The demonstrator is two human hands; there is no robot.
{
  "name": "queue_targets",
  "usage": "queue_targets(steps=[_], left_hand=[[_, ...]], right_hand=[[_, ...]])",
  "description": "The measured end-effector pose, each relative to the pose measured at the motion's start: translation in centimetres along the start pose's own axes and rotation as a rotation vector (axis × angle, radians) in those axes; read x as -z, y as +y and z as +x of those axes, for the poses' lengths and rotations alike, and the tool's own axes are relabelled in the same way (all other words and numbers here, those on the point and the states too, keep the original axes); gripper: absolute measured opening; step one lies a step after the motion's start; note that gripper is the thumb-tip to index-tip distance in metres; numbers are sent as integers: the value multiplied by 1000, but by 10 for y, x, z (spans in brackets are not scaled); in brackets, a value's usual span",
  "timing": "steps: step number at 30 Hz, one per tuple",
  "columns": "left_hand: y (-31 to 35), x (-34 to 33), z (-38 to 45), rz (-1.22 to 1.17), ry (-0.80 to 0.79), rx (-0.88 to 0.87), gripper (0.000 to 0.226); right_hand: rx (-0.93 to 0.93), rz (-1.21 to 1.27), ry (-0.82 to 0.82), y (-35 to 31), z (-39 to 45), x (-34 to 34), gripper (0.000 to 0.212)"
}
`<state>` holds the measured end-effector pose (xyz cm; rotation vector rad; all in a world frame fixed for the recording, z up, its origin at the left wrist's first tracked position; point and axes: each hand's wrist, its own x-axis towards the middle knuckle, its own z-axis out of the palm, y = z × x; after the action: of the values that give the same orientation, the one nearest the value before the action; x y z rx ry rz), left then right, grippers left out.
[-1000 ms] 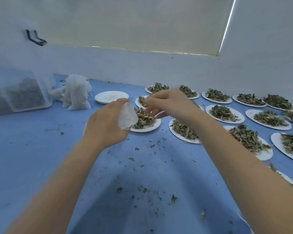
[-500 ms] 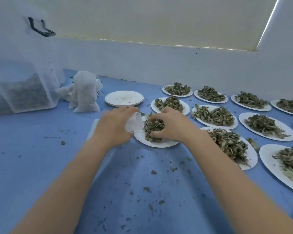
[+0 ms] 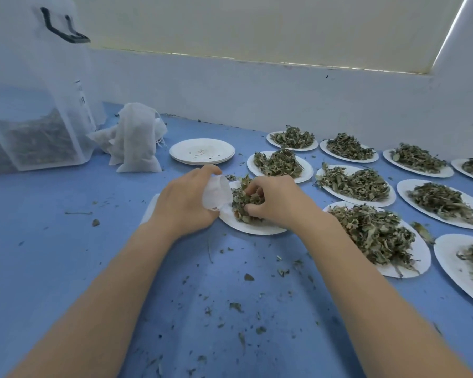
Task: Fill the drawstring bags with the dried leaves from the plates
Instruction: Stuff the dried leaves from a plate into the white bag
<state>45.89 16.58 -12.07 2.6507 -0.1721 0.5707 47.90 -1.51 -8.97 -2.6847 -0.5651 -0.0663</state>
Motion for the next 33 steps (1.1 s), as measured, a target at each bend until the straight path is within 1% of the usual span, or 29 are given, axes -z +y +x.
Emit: queue_targets(steps=[3, 6, 12, 18, 21, 25, 28, 33], left_hand=[[1, 0, 0, -13, 6, 1, 58], [1, -2, 0, -5, 2, 1, 58], [5, -3, 1, 22, -6, -33, 60], [10, -3, 2, 31, 4, -9, 58], [10, -3, 2, 49, 30, -2, 58], [6, -2, 4, 97, 66, 55, 61], [2, -1, 6, 134, 81, 77, 63], [7, -4, 6, 86, 36, 15, 64]], right_hand=[[27, 59, 51, 3, -3, 13, 27], [11, 152, 99, 10, -6, 28, 25], [49, 217, 250, 13, -6, 29, 20], [146, 141, 326, 8, -6, 25, 28], [210, 57, 351, 5, -8, 27, 29], [186, 4, 381, 9, -6, 35, 32], [168, 77, 379, 11, -7, 38, 31], [186, 291, 344, 5, -9, 30, 29]])
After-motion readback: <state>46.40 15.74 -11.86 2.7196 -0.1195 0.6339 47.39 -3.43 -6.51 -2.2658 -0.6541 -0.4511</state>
